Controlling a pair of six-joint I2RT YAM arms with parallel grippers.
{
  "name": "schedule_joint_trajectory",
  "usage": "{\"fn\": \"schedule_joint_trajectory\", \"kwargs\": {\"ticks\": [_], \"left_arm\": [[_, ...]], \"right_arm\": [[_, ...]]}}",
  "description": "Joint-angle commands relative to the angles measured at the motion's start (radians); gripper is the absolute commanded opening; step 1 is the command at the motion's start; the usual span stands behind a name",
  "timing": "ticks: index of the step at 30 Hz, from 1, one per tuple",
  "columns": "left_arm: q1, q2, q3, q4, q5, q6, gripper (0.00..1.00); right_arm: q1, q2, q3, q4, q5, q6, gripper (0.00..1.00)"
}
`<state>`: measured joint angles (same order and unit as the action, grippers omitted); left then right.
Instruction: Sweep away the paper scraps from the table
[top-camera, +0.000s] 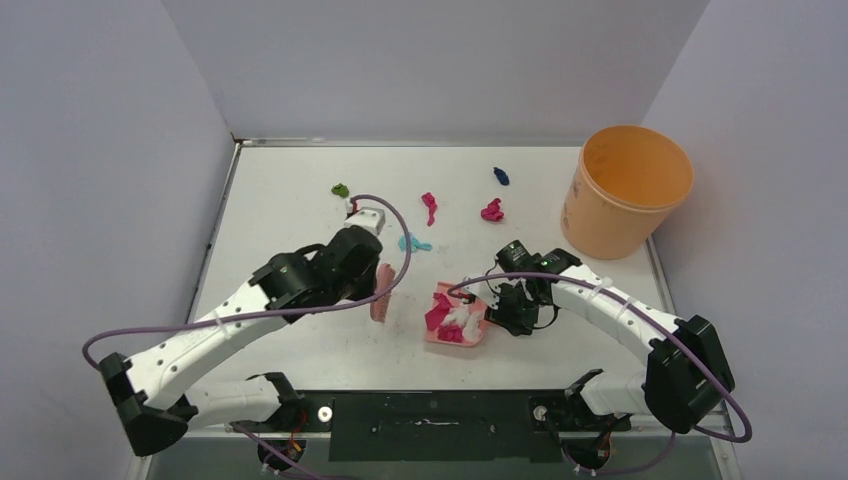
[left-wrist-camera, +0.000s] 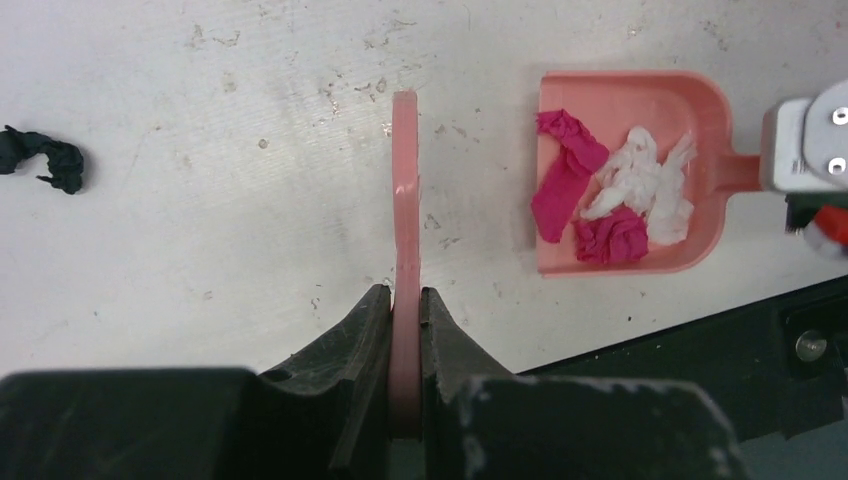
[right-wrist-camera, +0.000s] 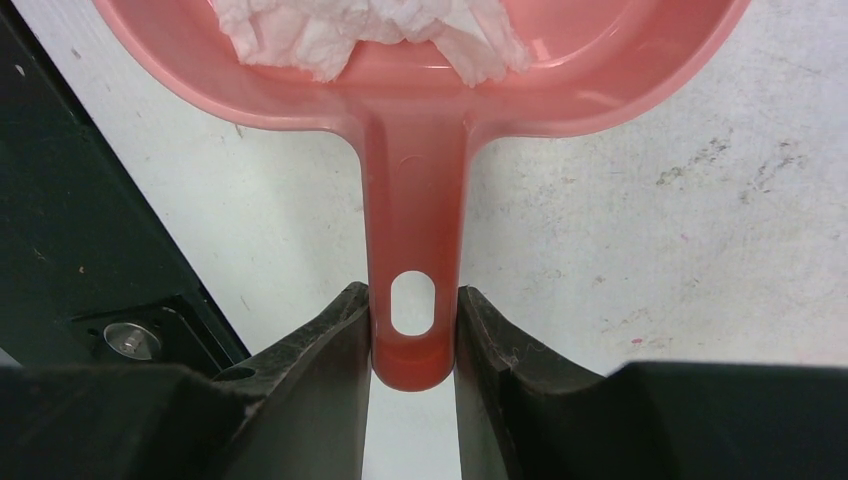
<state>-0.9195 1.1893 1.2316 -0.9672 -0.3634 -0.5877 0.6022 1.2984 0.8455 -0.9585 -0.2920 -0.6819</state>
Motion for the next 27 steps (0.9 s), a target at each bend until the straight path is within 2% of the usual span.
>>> {"fn": "schedule_joint_trajectory", "kwargs": {"ticks": [1, 6, 11, 17, 19, 23, 27], "left_arm": [[0.001, -0.227, -0.114, 0.075, 0.01, 0.038, 0.0], [0.007, -0.485, -0.286, 0.249, 0.034, 0.047, 0.0], [0.007, -0.624, -0.4, 0.341, 0.023, 0.077, 0.0], [0.007, -0.716, -0.509, 0.379, -0.026, 0.051, 0.0], [0.007, -0.722, -0.504, 0.371, -0.032, 0.051, 0.0], [0.007, -0.72, -0.503, 0.335, -0.145, 0.03, 0.0], [0.004, -0.699, -0.505, 0.322, -0.148, 0.029, 0.0]], "right_arm": [[-0.013, -0.034, 0.083, 0.003, -0.023, 0.043, 0.05], [-0.037, 0.0, 0.182, -0.012, -0.034, 0.087, 0.05], [-0.058, 0.032, 0.264, 0.026, -0.023, 0.169, 0.05], [-0.107, 0.042, 0.369, 0.09, 0.039, 0.255, 0.05], [-0.135, 0.046, 0.387, 0.115, 0.048, 0.279, 0.05], [-0.202, 0.062, 0.447, 0.129, 0.034, 0.303, 0.05], [-0.269, 0.083, 0.53, 0.098, 0.027, 0.311, 0.05]]}}
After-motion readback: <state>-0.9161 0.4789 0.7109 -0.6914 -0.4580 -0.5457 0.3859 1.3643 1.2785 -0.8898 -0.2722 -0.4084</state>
